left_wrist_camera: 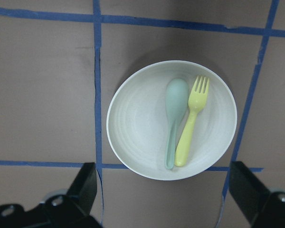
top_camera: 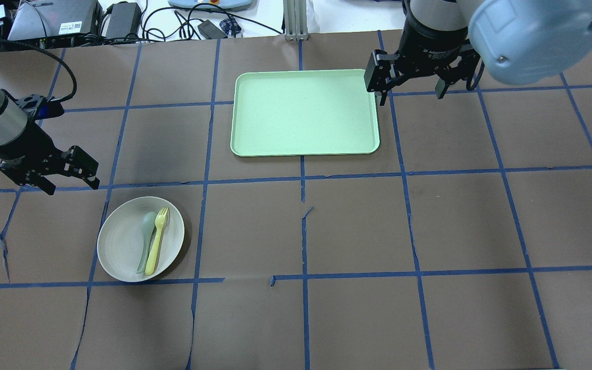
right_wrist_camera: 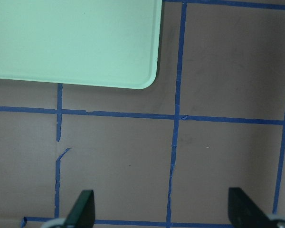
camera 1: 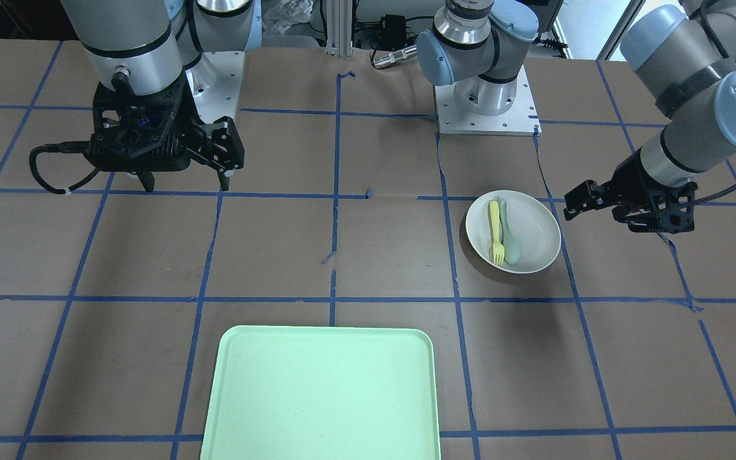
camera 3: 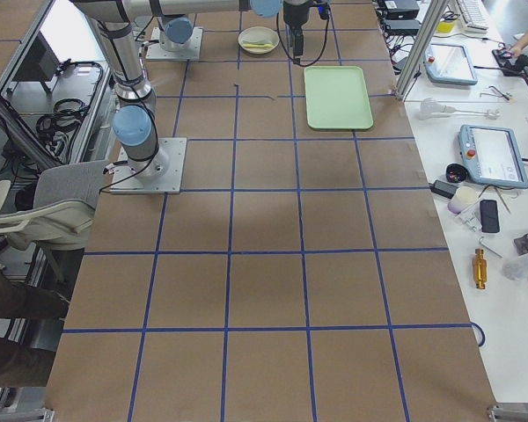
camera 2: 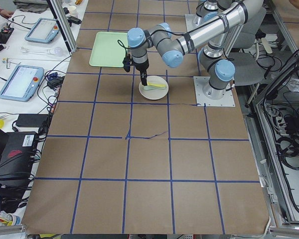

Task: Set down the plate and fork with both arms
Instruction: 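Move the left gripper down to the rim of the white plate and grasp it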

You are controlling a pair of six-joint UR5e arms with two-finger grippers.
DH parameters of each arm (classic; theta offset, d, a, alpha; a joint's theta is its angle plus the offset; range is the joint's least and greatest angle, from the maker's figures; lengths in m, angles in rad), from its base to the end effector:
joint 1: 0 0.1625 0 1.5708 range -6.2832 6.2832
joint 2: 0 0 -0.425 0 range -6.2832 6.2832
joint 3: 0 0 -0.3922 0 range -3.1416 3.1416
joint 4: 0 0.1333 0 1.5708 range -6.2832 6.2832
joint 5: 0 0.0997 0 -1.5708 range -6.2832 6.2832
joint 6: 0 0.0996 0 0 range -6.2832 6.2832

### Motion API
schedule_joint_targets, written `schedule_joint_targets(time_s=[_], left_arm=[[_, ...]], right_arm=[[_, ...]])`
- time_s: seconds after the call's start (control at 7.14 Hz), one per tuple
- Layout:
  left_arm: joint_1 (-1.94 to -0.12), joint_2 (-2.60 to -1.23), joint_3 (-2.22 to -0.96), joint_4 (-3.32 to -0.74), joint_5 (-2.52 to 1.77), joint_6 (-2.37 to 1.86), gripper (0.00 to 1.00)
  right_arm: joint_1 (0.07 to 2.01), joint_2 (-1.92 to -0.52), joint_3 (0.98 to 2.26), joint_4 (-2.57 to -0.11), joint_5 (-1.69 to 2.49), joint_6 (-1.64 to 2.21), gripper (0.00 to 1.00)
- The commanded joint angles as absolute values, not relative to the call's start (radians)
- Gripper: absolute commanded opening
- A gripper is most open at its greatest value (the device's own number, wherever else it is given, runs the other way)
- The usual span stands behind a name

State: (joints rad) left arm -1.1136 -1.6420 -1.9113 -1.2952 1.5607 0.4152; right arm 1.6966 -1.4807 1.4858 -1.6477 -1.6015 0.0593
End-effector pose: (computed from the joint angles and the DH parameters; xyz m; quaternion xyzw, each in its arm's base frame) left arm 0.0891 -0.4854 0.3173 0.0213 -0.9974 -0.0595 0.0333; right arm 0.1966 -0.5164 0.4916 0.0327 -0.9987 0.0372 0.0120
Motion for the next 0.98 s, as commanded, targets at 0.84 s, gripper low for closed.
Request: schedule_joint_targets(time_s=[0.84], left_arm=[[-1.023, -1.853, -2.065, -1.158, 1.486, 0.546, 0.81]], right_arm=[[1.697, -1.477, 1.486, -1.664, -1.601, 0.063, 1.0]])
